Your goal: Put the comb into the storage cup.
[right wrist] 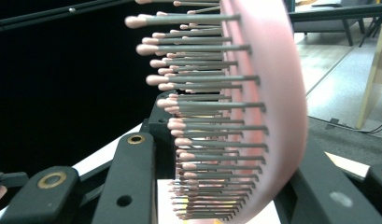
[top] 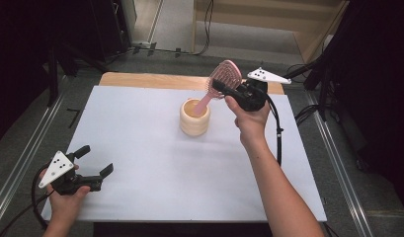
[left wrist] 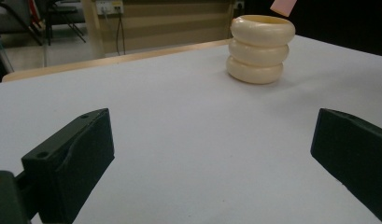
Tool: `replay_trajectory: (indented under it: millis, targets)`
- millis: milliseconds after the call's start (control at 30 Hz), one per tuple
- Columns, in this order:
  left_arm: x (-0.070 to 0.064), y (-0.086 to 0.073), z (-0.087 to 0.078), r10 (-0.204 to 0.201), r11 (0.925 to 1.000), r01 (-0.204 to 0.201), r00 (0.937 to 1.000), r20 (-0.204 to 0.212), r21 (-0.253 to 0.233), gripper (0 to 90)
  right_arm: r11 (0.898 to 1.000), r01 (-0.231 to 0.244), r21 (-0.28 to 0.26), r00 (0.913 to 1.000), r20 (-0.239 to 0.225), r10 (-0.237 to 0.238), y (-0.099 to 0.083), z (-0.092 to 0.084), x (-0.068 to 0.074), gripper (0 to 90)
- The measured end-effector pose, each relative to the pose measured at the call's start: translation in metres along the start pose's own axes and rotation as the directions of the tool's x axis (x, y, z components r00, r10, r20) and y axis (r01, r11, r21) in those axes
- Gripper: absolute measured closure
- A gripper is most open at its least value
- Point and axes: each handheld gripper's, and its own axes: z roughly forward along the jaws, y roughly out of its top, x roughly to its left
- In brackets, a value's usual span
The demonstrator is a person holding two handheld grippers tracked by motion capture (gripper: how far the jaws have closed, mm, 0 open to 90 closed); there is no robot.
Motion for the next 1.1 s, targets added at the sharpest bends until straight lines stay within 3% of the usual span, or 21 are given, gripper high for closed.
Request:
replay_trajectory:
  millis: [400, 1100]
  targets:
    - [-0.001, 0.0, 0.001, 0.001, 1.0, -0.001, 1.0, 0.001, 0.003, 0.0, 1.0, -0.018, 0.007, 0.9997, 0.019, 0.018, -0.005, 0.01, -0.008, 61.0]
    - [-0.002, 0.0, 0.001, 0.005, 1.0, -0.005, 1.0, 0.005, 0.001, 0.0, 0.999, -0.007, 0.047, 0.9997, 0.024, 0.006, -0.016, 0.031, -0.01, 61.0]
